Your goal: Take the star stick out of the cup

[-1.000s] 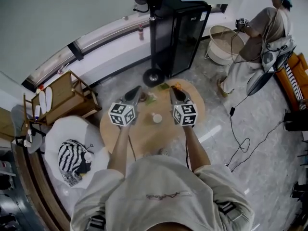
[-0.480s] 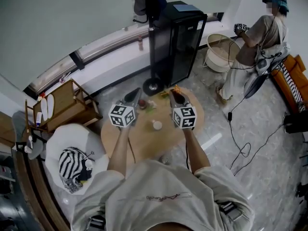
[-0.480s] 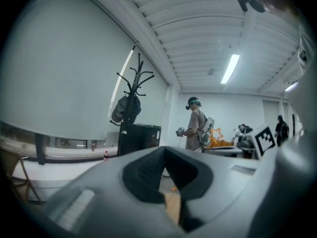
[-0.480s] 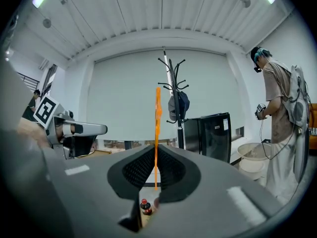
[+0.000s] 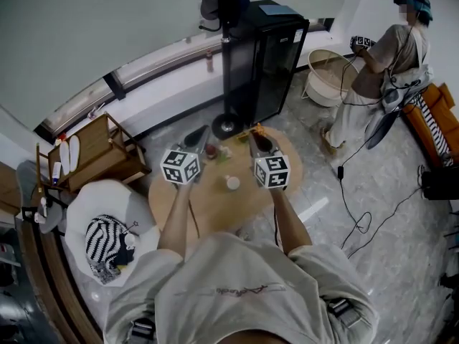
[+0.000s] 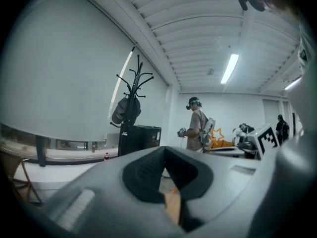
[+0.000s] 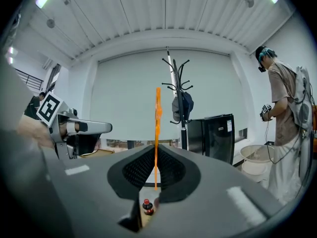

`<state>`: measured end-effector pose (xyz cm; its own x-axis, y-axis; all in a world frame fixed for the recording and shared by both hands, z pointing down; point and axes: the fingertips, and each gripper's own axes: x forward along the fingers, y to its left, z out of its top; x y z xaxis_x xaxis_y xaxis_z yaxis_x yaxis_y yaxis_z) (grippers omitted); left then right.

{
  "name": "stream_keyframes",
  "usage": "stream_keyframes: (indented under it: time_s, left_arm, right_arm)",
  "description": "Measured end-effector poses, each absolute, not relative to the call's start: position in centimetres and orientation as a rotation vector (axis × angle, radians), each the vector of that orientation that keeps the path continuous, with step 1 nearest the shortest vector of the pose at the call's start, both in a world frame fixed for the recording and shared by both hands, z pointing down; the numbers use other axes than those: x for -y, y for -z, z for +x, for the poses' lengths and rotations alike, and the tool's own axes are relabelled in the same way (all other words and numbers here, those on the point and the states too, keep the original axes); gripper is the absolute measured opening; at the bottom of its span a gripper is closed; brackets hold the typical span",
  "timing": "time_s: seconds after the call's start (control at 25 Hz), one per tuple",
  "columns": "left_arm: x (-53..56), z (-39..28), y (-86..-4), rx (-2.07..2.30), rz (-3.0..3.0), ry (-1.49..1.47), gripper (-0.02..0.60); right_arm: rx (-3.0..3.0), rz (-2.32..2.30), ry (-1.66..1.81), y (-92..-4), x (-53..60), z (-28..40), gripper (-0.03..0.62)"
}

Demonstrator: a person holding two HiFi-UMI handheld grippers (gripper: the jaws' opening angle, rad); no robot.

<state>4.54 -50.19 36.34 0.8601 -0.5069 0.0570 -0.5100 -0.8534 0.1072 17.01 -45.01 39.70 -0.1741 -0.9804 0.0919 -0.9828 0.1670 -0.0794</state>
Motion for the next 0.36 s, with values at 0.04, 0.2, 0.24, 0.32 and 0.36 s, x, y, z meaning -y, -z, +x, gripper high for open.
stream_keyframes:
  time_s: [0.04,0.2,0.24,0.32,0.36]
  left_arm:
    - [50.15,4.51,-36.26,0.800,2.917,-0.038,0.000]
    - [50.12,4.66,-36.18,0.798,2.918,-0.038,0.000]
    - [50.16,4.69,-36.20,0.798,2.918,-0.039,0.000]
    - [50.22,4.71,-36.22,0.796,2.918,-0.043,0.000]
    - [50.24,4.72,-36.22,0.795,2.919,-0.045,0.000]
  right_arm:
    - [2.386,2.006,-0.185,-39.65,44.97,16.96,0.017]
    - [2.384,2.004,-0.184,-39.63,44.93,17.09,0.017]
    - [2.384,2.004,-0.185,-39.65,44.98,17.14,0.017]
    - [2.381,2.007,-0.188,-39.66,45.08,17.23,0.017]
    - [2.380,2.009,-0.189,-39.65,45.14,17.28,0.017]
